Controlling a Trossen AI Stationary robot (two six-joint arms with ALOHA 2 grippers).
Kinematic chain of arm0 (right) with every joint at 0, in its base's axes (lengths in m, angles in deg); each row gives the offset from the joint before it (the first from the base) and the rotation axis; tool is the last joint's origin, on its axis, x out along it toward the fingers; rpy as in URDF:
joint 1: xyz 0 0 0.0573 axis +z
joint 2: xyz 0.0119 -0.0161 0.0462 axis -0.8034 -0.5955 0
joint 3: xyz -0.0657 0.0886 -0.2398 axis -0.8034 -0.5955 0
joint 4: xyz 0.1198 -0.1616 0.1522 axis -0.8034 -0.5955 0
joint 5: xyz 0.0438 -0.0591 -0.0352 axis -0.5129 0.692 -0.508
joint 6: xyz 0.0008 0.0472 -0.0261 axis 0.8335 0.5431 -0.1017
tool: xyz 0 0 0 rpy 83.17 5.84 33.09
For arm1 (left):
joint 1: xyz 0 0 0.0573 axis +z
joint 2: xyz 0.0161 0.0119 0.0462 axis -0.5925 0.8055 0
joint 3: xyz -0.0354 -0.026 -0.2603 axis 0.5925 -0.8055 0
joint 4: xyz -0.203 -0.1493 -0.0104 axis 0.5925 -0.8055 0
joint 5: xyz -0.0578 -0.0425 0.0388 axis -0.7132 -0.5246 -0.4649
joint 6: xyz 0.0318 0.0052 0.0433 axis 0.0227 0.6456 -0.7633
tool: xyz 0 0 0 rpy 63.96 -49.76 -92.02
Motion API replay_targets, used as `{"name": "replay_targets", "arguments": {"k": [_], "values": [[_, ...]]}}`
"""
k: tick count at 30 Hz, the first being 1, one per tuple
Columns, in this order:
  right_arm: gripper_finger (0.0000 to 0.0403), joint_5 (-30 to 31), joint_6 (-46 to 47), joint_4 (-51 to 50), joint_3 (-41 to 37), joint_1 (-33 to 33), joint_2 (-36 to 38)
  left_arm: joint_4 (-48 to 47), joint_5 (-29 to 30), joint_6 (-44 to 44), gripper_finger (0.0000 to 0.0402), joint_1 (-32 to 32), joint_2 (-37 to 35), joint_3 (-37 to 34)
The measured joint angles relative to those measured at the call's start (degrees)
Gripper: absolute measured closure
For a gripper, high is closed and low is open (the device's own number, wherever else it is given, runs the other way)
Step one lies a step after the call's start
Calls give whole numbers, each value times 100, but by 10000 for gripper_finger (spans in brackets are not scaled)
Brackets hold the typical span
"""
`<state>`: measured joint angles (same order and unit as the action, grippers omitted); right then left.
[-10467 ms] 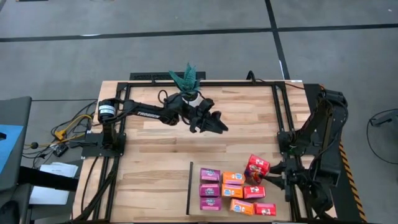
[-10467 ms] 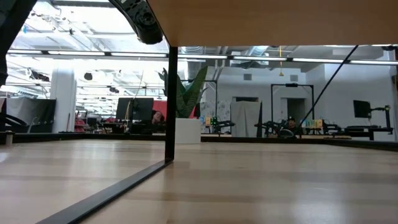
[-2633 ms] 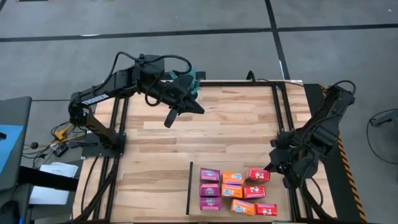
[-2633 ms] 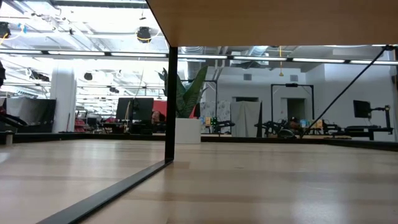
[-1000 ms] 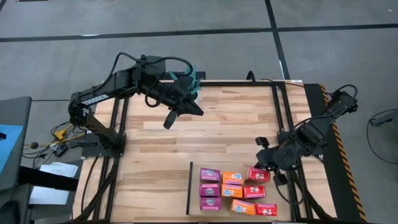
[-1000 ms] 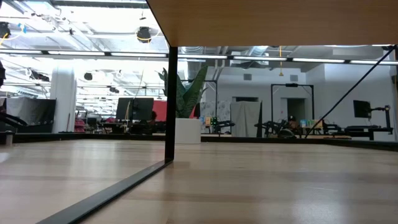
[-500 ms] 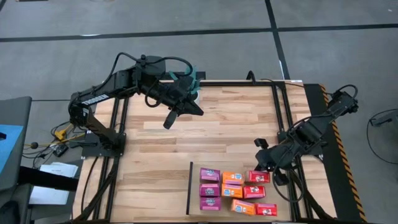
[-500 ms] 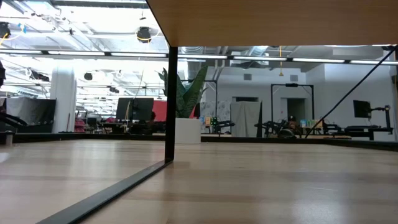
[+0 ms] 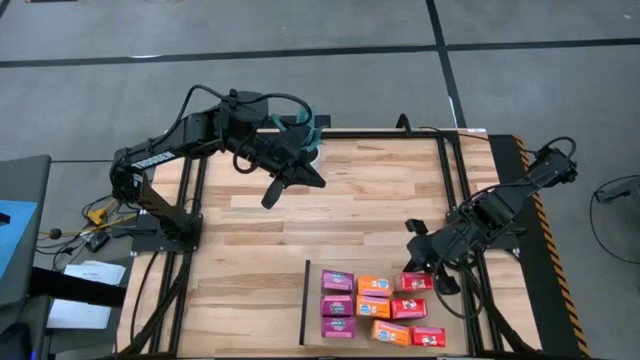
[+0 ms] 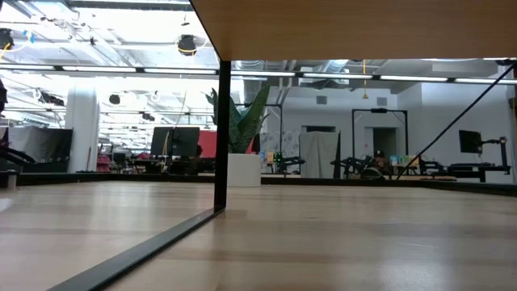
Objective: Stack cereal on shelf
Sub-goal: Put the red cereal box on the upper right shelf
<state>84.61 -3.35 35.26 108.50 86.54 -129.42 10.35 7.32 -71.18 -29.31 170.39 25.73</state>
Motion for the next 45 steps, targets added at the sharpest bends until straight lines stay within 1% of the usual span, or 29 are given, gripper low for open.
{"name": "replay_targets", "arguments": {"k": [3, 8, 14, 17, 23, 30, 38, 42, 45], "values": [[391, -2, -6, -109, 0, -76, 0, -7, 0, -113, 394, 2, 0, 0], [379, -16, -7, -445, 0, -294, 0, -56, 0, -190, 394, 2, 0, 0], [392, -513, -97, -421, 0, -468, 0, -220, 0, -198, 394, 0, 0, -2], [396, -609, -90, -419, 0, -475, 0, -279, 0, -198, 394, 0, 2, -2], [384, -758, 188, -404, 0, -475, 0, -461, 1, -402, 394, 2, 2, -2], [394, -1099, 643, -380, 0, -447, 0, -517, 2, -458, 394, 2, 1, -2], [380, -1187, 1037, -264, 0, -348, 0, -515, 47, -431, 394, 2, -37, -2], [389, -1130, 1055, -397, 0, -288, 0, -513, 66, -434, 394, 2, -37, -2], [395, -980, 959, -626, -2, -404, 0, -511, 94, -432, 394, 2, -37, -2]]}}
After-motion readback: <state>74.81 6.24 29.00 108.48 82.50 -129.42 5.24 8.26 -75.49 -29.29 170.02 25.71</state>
